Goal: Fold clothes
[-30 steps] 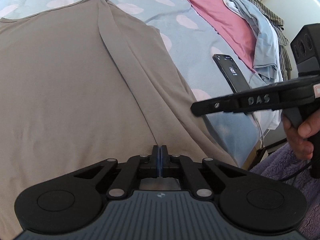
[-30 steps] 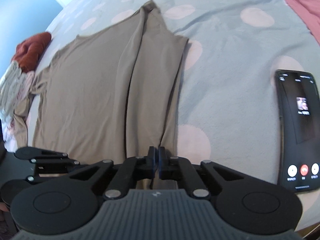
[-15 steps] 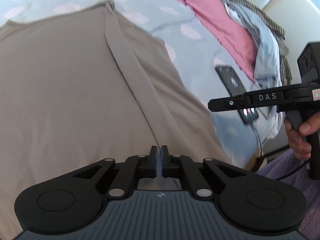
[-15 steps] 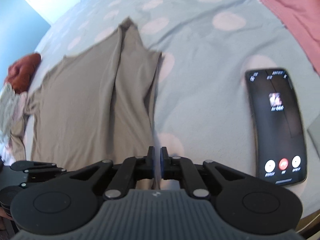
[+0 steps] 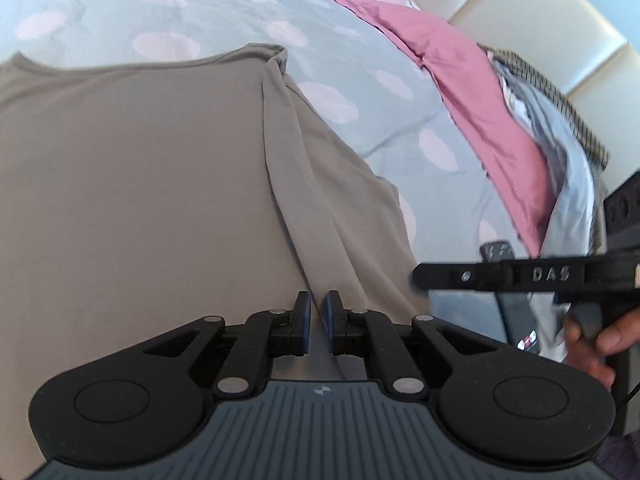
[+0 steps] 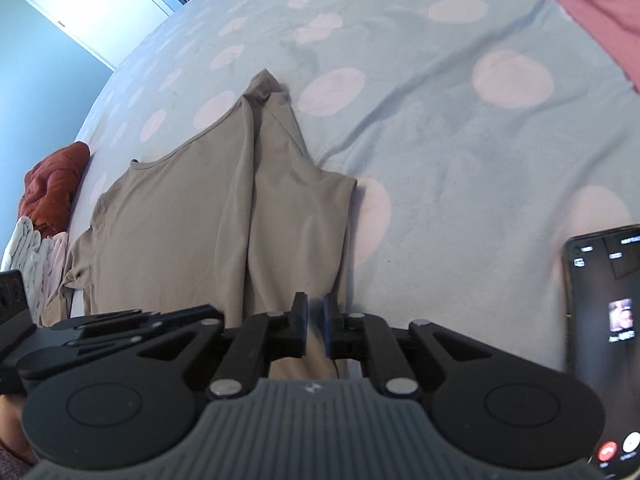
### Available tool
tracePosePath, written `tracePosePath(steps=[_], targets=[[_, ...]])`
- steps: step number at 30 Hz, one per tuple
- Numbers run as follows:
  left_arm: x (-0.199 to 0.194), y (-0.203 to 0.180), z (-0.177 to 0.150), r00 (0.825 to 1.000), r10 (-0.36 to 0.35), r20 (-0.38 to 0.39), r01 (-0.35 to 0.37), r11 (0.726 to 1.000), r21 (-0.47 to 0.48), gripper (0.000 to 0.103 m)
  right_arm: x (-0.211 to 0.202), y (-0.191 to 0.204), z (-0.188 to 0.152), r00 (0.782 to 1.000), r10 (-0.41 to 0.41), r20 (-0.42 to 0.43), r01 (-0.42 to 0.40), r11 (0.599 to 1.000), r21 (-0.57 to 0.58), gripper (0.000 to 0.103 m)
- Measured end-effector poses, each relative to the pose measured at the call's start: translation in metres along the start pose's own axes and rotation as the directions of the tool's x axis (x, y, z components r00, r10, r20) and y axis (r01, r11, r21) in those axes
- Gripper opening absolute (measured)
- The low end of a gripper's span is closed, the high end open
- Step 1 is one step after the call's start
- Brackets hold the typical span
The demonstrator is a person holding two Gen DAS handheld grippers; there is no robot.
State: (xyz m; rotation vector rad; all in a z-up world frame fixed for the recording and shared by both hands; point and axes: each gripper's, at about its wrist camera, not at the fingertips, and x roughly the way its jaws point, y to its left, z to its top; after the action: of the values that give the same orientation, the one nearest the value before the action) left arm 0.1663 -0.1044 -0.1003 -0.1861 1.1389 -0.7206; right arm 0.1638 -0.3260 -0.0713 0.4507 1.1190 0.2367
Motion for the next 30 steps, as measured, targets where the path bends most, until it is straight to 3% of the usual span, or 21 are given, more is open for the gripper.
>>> tracePosePath(steps=[5,12,16,19,20,22,23,26,28,30], targets=[[0.006,0.003,0.002,0.998,-0.051,0.027,0.05,0.999,0.013,0.0,0.004,-0.003,0.003,1.0,-0.011,-0.001,0.011,1.0,0.003,0.002],[0.001,0.0,0.002,0.999,0.045,0.002,-0.045,0.998,0.038,0.0,-0.003,-0.014,0.004,0.992,-0.123,0.032,0.123,0.992,-0.009,0.0],[-0.009,0.003,0.006,0.991,0.132,-0.014,-0.132,0.991,0.009,0.0,-0.006,-0.024,0.004,0.994,-0.104,0.026,0.103,0.994,0.028,0.005],[-0.015,0.008,0.017,0.988,0.151,0.011,-0.151,0.988,-0.012,0.0,-0.011,-0.021,0.013,0.994,-0.104,0.037,0.104,0.995,-0.003,0.009],[-0.016,0.011,0.024,0.99,0.138,0.022,-0.138,0.99,-0.027,0.002,-0.011,-0.02,0.018,0.995,-0.091,0.039,0.092,0.996,-0.014,0.012],[-0.017,0.014,0.037,0.991,0.12,0.053,-0.118,0.992,-0.04,0.011,-0.01,-0.015,0.03,0.995,-0.081,0.057,0.083,0.996,-0.036,0.032],[-0.016,0.013,0.046,0.99,0.125,0.071,-0.123,0.992,-0.024,0.02,-0.009,-0.011,0.036,0.995,-0.078,0.066,0.082,0.995,-0.054,0.031],[-0.004,0.009,0.072,0.986,0.136,0.098,-0.14,0.99,0.035,0.034,0.002,0.001,0.053,0.994,-0.082,0.072,0.09,0.989,-0.116,0.031],[0.007,0.006,0.09,0.984,0.142,0.109,-0.151,0.986,0.077,0.042,0.013,0.007,0.064,0.994,-0.086,0.06,0.095,0.982,-0.161,0.031],[0.018,0.003,0.107,0.982,0.147,0.12,-0.162,0.98,0.119,0.043,0.021,0.011,0.074,0.996,-0.075,0.05,0.083,0.977,-0.197,0.031]])
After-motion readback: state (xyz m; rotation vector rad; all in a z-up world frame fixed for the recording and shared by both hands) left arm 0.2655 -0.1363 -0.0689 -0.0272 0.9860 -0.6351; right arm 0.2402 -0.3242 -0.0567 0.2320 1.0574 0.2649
